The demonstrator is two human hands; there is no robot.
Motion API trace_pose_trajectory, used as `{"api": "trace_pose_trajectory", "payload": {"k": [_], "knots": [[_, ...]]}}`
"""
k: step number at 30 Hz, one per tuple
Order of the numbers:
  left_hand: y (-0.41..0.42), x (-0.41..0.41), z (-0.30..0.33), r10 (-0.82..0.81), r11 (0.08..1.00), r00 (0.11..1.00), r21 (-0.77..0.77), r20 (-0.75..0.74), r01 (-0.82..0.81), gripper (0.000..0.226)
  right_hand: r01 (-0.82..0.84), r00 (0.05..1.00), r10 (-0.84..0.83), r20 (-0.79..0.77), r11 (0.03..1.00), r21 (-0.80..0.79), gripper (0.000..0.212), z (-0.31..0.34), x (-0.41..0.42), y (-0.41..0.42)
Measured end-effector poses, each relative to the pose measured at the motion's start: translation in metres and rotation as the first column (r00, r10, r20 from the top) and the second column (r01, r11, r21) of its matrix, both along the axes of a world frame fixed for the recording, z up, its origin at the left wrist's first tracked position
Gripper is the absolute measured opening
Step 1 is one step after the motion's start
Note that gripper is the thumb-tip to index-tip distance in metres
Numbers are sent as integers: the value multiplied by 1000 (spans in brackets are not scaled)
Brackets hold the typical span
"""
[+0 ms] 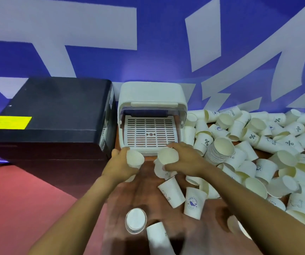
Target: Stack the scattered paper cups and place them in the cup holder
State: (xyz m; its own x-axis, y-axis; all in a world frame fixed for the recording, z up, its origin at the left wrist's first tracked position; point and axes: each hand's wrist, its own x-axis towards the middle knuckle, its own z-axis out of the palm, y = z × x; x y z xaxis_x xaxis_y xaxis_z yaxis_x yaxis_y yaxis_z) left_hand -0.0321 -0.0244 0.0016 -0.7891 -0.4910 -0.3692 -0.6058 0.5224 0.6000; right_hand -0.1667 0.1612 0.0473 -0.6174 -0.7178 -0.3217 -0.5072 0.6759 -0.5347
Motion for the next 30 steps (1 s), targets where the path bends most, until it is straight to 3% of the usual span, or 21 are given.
{"api": "trace_pose_trajectory", "payload": {"k": [9,18,22,30], "knots": [[-3,-61,40,84,995,979,-39,-185,-93,73,67,989,-84,-122,988,-139,76,22,-55,-21],[-12,-79,23,171,985,964,22,-202,-170,85,107,994,-108,1,984,-140,83,-12,-75,-37],[-21,-82,17,137,990,977,-5,-160,-140,70,135,991,-134,14,984,-115,81,-21,-75,-46],[-30,-96,-2,64,985,995,-158,-79,-76,72,106,994,-105,12,993,-55,83,-36,-76,-68]]}}
